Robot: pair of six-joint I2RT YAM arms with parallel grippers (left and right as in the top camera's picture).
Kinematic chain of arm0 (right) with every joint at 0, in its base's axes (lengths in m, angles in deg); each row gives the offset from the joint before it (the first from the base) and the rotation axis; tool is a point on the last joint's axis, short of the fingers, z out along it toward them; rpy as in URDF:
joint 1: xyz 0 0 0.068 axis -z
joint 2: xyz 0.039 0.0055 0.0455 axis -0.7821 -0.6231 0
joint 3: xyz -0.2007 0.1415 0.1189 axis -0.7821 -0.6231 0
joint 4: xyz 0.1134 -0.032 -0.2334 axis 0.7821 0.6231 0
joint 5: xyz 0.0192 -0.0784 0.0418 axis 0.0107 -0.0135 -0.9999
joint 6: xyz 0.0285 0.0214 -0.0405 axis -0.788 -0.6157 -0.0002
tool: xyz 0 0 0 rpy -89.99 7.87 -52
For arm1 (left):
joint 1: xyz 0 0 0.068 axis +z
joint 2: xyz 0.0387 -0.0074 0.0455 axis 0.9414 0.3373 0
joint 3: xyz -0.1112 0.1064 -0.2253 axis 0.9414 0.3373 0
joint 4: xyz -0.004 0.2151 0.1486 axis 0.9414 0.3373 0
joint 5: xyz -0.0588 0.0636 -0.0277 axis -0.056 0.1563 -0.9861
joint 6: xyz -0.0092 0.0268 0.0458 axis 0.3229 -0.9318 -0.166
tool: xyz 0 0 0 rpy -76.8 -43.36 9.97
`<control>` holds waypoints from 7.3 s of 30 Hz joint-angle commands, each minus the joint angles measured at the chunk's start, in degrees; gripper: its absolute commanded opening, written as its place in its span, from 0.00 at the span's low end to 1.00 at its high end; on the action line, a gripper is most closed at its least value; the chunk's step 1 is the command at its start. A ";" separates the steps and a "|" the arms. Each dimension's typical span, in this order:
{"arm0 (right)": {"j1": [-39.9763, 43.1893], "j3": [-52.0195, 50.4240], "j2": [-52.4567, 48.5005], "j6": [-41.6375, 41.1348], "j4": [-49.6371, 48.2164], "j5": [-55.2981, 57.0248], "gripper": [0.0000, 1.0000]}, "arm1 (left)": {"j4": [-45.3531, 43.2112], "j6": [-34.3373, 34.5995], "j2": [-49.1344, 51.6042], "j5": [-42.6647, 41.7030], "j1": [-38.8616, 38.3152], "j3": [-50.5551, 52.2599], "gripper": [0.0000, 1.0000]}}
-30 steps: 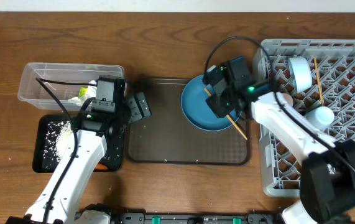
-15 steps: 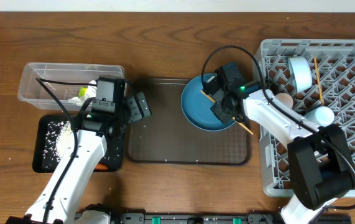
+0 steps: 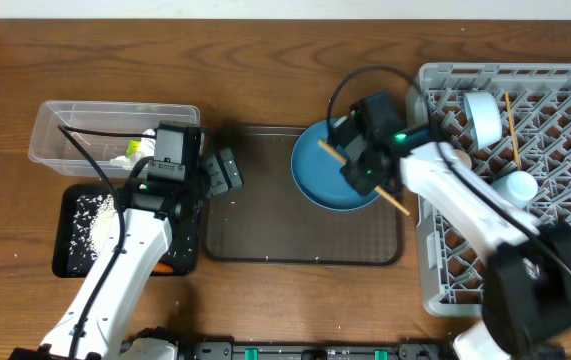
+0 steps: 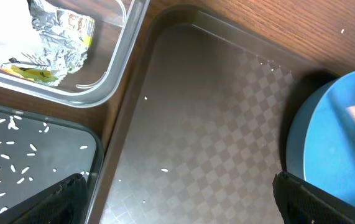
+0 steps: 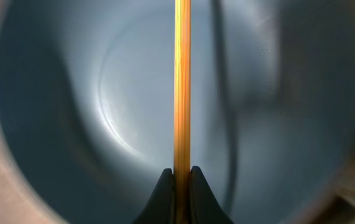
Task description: Sort waste into correct bins and load items into the dishwasher rack
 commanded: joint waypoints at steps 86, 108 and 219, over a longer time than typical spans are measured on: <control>44.46 2.47 2.40 7.04 -12.94 0.63 0.41 | -0.04 -0.17 0.22 0.74 0.17 0.11 0.98; 34.51 3.61 6.05 -22.95 -12.96 -37.20 0.47 | -0.02 -0.17 0.22 0.72 0.17 0.11 0.98; 69.33 0.26 0.59 8.87 -11.34 -85.57 0.01 | -0.02 -0.17 0.22 0.74 0.17 0.11 0.98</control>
